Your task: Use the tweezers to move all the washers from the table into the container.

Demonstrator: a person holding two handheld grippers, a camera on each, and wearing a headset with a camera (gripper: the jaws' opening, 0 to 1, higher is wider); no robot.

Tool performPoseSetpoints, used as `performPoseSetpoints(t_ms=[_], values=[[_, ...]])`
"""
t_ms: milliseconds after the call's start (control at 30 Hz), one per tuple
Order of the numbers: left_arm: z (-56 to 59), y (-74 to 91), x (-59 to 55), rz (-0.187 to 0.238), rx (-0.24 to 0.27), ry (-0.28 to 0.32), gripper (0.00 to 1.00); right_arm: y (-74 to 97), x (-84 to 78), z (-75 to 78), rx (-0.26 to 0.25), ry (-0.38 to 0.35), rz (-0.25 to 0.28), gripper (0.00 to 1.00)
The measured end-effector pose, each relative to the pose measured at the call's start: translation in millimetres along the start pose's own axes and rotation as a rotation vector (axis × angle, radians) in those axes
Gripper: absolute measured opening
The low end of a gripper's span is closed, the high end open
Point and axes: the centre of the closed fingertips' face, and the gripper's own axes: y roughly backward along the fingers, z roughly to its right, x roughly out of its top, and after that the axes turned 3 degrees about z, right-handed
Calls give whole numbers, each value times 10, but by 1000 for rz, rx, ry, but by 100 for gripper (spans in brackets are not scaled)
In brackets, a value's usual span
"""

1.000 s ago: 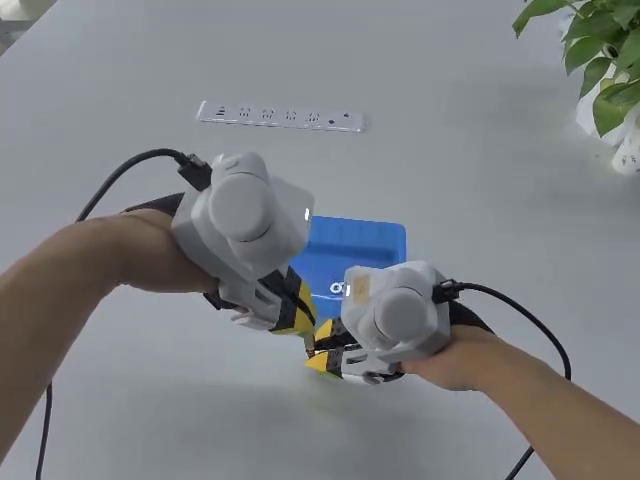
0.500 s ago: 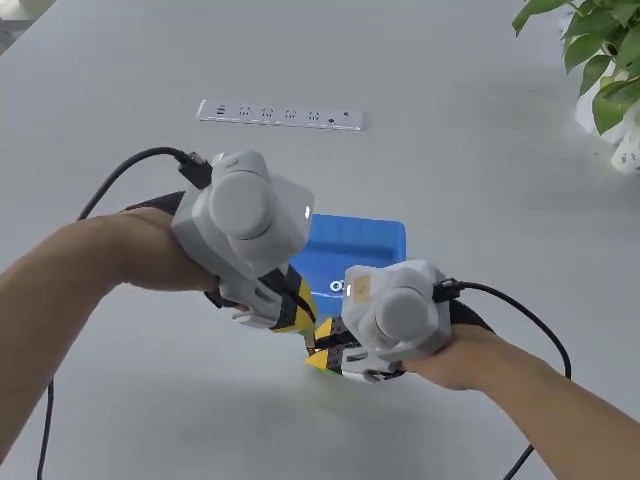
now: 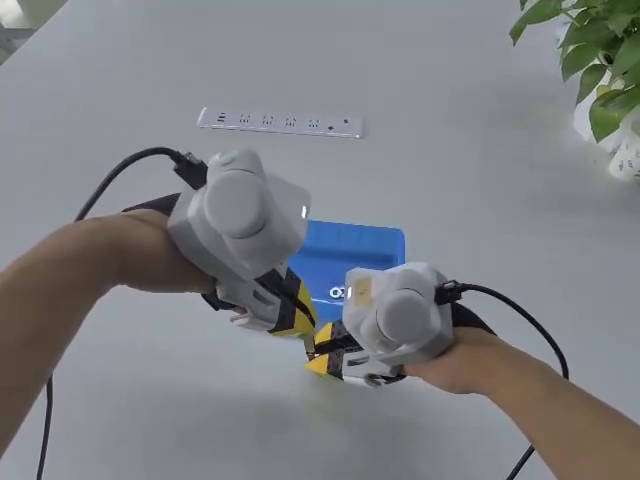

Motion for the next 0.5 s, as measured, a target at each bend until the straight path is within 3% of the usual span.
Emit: performPoseSetpoints(t_ms=[500], values=[[-9, 198, 178, 6, 9, -15, 6, 167, 194, 35, -11, -8, 12, 9]])
